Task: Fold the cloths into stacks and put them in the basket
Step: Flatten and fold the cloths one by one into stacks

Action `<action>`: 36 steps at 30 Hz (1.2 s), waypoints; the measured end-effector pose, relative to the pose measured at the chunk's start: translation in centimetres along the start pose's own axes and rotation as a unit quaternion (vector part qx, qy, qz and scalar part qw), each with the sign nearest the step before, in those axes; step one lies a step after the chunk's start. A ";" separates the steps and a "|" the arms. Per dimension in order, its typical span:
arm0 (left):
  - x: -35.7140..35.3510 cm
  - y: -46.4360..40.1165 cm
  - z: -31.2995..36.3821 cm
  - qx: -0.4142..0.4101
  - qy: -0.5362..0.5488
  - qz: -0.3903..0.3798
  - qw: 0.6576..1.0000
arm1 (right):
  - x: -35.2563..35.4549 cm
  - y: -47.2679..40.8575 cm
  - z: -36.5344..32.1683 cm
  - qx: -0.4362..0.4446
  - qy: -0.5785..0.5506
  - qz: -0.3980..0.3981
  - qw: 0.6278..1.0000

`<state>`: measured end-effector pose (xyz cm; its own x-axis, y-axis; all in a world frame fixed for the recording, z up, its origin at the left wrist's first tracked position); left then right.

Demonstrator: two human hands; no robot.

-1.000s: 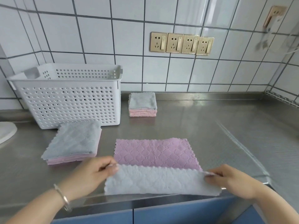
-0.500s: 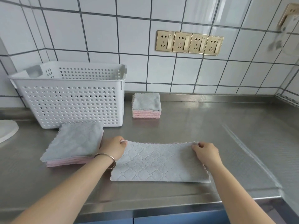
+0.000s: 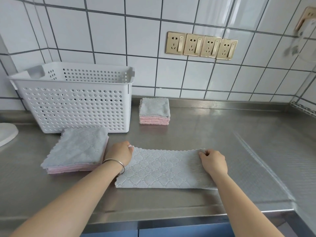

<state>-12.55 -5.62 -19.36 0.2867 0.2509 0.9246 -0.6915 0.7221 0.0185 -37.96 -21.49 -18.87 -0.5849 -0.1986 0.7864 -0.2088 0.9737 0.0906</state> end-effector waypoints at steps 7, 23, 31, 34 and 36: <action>0.8 2.0 1.6 -0.137 -0.009 0.046 0.989 | 0.6 2.7 -0.3 0.033 0.093 0.024 0.995; -5.6 6.4 6.9 -0.247 -0.170 -0.200 0.933 | 1.2 6.2 3.0 -0.047 0.135 -0.103 0.984; -4.7 5.5 5.1 -0.156 -0.139 -0.159 0.965 | 1.3 6.7 3.1 -0.027 0.070 -0.073 0.995; -4.0 5.1 3.4 -0.101 -0.139 -0.131 0.977 | 1.4 7.5 2.9 -0.038 0.053 -0.049 0.997; -3.8 5.0 2.8 -0.082 -0.137 -0.123 0.980 | 1.0 7.9 2.7 -0.044 0.053 -0.044 0.997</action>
<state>-18.92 -4.80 -21.67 0.2266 -0.1089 0.9679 -0.5013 0.8390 0.2117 -42.32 -14.28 -18.97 -0.4801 -0.2752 0.8329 -0.1831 0.9600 0.2117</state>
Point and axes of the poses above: each hand's wrist, its own y-axis away from the middle knuckle, its own x-axis out of the back of the hand, z = x × y, the point moved 3 cm from there along -y, towards the middle knuckle, and after that the axes turned 3 degrees about -z, right-handed, at the moved point
